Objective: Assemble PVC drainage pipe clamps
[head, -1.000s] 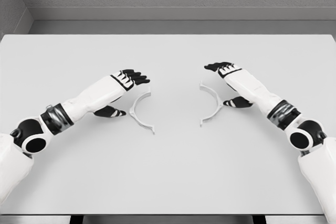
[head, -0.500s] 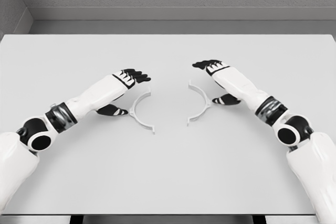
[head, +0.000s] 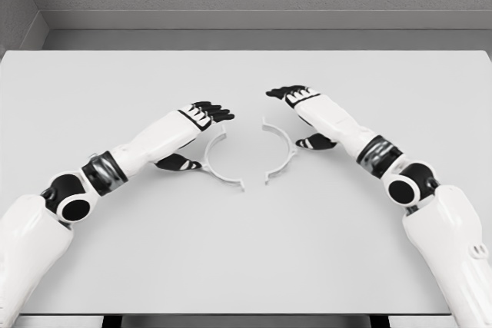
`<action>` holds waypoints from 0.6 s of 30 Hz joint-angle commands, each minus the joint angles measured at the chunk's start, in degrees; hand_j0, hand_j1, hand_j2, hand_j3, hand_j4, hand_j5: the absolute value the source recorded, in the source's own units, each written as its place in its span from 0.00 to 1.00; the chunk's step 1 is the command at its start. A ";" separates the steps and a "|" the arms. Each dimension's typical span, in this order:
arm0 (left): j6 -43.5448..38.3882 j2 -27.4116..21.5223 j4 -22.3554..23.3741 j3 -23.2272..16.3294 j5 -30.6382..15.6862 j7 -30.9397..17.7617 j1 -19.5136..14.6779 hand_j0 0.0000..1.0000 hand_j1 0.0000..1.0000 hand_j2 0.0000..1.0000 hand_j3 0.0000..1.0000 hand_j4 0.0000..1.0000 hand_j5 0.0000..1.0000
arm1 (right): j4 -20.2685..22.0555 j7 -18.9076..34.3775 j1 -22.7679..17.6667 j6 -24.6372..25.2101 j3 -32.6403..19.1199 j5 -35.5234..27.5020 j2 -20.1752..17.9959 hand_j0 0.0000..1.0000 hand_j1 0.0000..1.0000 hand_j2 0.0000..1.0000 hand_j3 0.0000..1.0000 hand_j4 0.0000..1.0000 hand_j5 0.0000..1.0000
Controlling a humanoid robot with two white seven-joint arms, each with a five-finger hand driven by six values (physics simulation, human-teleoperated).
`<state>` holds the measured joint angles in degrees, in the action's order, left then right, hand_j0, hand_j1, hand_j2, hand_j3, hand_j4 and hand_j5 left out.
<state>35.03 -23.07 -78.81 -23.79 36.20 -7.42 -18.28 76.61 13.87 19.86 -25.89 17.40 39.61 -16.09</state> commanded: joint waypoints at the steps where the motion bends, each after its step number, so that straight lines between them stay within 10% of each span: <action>1: -0.03 0.48 -0.03 0.06 -0.34 0.04 0.00 1.00 1.00 1.00 1.00 1.00 1.00 | -0.23 0.02 0.09 0.22 0.71 -0.24 0.71 1.00 1.00 1.00 1.00 1.00 1.00; 10: -0.03 1.36 -0.03 0.06 -0.34 0.04 0.00 1.00 1.00 1.00 1.00 1.00 1.00 | 6.26 0.28 0.70 0.57 -10.01 -0.94 -0.08 1.00 1.00 1.00 1.00 1.00 1.00; 14: -0.03 1.54 -0.03 0.06 -0.34 0.04 0.00 1.00 1.00 1.00 1.00 1.00 1.00 | 20.59 0.54 -10.01 -2.06 -21.87 -2.61 -2.37 1.00 1.00 1.00 1.00 1.00 1.00; 18: -0.03 1.89 -0.03 0.06 -0.34 0.04 0.00 1.00 1.00 1.00 1.00 1.00 1.00 | 22.44 0.63 -16.26 -9.11 -31.54 -4.54 -2.54 1.00 1.00 1.00 1.00 1.00 1.00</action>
<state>35.03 -21.29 -78.84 -23.74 36.27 -7.42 -18.19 96.97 14.44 3.60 -32.51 -9.13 36.69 -18.29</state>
